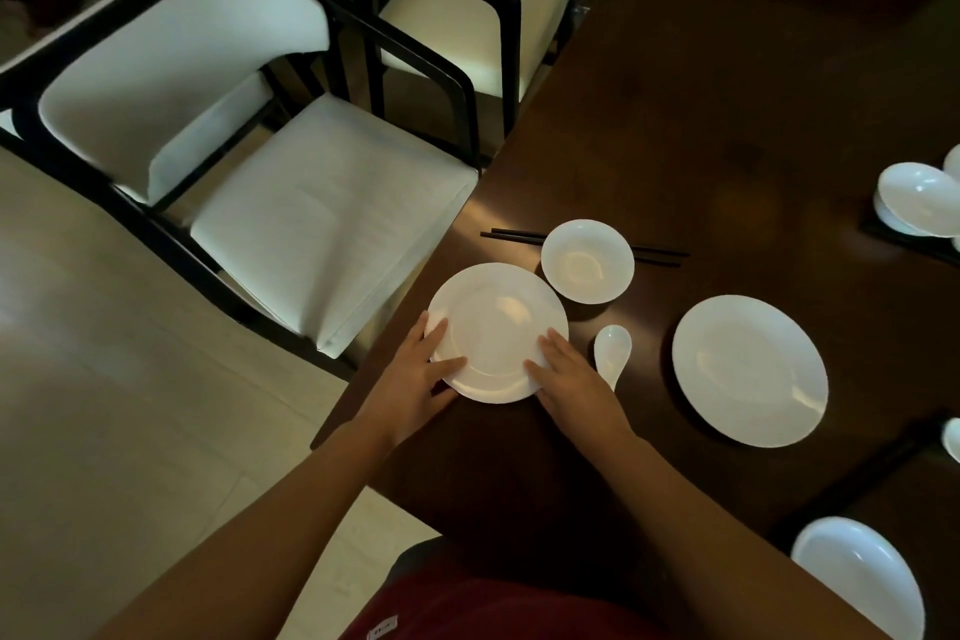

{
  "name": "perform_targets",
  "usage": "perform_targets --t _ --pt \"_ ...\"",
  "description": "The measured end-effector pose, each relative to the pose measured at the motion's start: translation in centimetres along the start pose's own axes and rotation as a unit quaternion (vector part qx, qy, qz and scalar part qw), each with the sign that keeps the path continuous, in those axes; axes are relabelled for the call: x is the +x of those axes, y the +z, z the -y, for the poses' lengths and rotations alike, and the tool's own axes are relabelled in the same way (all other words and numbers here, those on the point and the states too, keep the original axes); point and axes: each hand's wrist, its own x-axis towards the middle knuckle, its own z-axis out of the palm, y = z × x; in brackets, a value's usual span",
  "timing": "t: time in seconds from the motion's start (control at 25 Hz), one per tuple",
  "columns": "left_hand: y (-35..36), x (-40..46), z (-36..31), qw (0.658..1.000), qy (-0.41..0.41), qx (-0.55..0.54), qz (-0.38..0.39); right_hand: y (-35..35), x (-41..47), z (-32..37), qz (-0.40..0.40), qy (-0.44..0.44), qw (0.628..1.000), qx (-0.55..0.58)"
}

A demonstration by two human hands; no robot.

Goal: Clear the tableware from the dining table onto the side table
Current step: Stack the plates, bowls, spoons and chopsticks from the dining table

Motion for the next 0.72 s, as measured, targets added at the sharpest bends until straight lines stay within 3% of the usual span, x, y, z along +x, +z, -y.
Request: perform_targets --t 0.44,0.72 --pt "-1.5 -3.1 -2.3 0.987 0.105 -0.064 -0.108 -1.0 -4.4 0.3 -0.201 -0.1 0.974 0.03" --pt "-2.6 0.0 -9.4 0.963 0.224 -0.049 -0.139 -4.4 -11.0 -4.1 -0.339 -0.063 0.939 0.013"
